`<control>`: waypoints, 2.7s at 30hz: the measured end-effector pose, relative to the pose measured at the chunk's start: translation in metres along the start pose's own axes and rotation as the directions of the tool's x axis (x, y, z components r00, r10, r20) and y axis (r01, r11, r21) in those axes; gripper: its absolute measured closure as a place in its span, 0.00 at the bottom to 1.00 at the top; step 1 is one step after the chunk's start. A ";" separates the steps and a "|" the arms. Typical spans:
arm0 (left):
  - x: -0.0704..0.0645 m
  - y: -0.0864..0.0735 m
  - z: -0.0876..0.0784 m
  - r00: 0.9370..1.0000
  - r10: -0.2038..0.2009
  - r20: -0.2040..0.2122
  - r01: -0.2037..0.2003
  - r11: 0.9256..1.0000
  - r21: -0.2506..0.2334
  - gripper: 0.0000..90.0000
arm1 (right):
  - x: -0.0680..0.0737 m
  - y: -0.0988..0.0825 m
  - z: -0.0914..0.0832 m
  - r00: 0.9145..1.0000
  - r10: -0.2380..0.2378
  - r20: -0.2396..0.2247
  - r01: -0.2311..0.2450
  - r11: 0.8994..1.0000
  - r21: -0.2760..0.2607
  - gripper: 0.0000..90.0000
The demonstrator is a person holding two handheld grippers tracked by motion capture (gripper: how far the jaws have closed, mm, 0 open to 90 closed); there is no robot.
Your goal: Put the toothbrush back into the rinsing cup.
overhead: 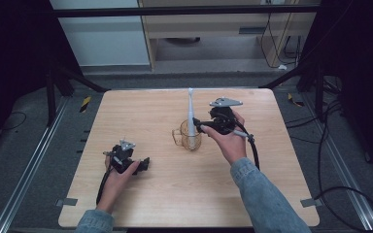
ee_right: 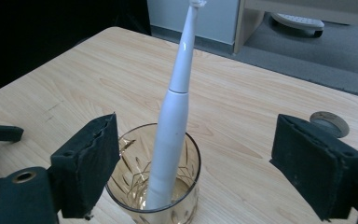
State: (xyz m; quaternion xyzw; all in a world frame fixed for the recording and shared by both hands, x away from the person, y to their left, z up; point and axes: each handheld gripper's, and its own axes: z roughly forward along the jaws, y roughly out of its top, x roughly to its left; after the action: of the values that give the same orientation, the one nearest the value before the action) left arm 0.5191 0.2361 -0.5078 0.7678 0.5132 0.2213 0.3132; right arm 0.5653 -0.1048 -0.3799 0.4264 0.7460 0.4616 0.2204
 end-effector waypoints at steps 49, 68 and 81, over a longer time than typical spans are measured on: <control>0.000 0.000 0.000 1.000 -0.001 -0.001 0.001 1.000 -0.003 0.00 | -0.072 -0.052 -0.056 0.976 -0.003 0.218 0.009 1.000 -0.027 0.14; -0.001 0.000 0.000 1.000 0.000 -0.002 0.000 1.000 -0.002 0.00 | -0.089 -0.079 -0.076 0.970 0.014 0.245 -0.012 1.000 -0.008 0.14; -0.001 0.000 0.000 1.000 0.001 0.000 -0.001 1.000 -0.002 0.00 | -0.100 -0.103 -0.082 0.965 0.031 0.259 -0.038 0.999 0.024 0.13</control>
State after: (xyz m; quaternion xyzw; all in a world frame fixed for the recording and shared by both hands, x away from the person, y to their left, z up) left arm 0.5187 0.2350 -0.5080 0.7678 0.5127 0.2220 0.3136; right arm 0.5155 -0.2513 -0.4377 0.4990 0.7099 0.3950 0.3016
